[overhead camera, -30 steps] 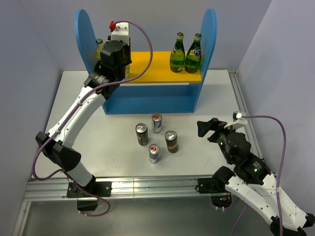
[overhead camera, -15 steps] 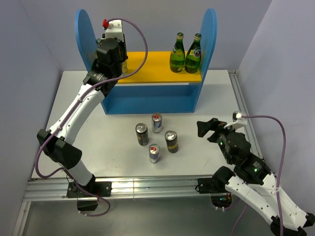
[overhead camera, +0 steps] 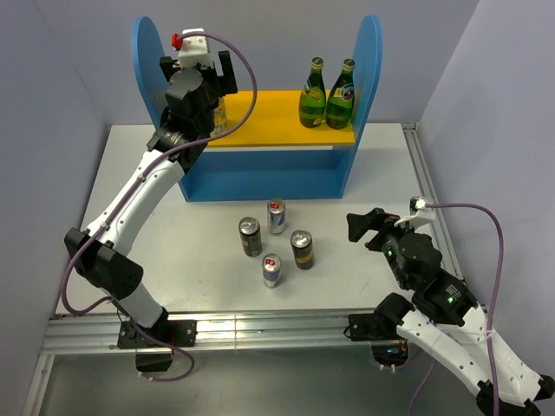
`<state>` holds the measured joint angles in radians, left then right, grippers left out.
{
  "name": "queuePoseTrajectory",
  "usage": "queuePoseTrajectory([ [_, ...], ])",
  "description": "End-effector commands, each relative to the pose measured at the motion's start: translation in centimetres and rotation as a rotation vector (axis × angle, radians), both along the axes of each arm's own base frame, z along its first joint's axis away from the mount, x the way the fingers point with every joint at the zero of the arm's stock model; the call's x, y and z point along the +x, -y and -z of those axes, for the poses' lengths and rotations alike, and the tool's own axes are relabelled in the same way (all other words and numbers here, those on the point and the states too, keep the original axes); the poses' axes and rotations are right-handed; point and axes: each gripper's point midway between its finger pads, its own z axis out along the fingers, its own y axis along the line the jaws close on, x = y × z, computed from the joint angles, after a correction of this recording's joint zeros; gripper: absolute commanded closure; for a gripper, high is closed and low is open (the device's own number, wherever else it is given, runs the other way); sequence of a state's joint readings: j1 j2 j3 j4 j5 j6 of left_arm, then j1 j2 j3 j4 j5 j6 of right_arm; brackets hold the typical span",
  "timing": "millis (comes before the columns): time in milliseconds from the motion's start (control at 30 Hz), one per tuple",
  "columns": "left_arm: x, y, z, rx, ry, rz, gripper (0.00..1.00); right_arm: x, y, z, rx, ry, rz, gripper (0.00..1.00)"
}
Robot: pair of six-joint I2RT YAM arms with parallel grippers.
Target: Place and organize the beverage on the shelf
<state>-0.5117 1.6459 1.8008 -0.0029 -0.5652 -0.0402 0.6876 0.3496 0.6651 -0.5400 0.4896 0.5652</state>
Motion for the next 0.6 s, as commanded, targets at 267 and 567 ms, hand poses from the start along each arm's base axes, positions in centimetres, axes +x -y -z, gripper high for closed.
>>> queuePoseTrajectory([
  [267, -5.3, -1.5, -5.8, -0.099, 0.128, 0.035, 0.01, 0.2, 0.2, -0.3, 0.014, 0.013, 0.023, 0.0],
  [567, -15.8, 1.7, -2.6, -0.114, -0.049, 0.212, 0.01, 0.1, 0.2, -0.5, 0.018, 0.021, 0.018, 0.0],
])
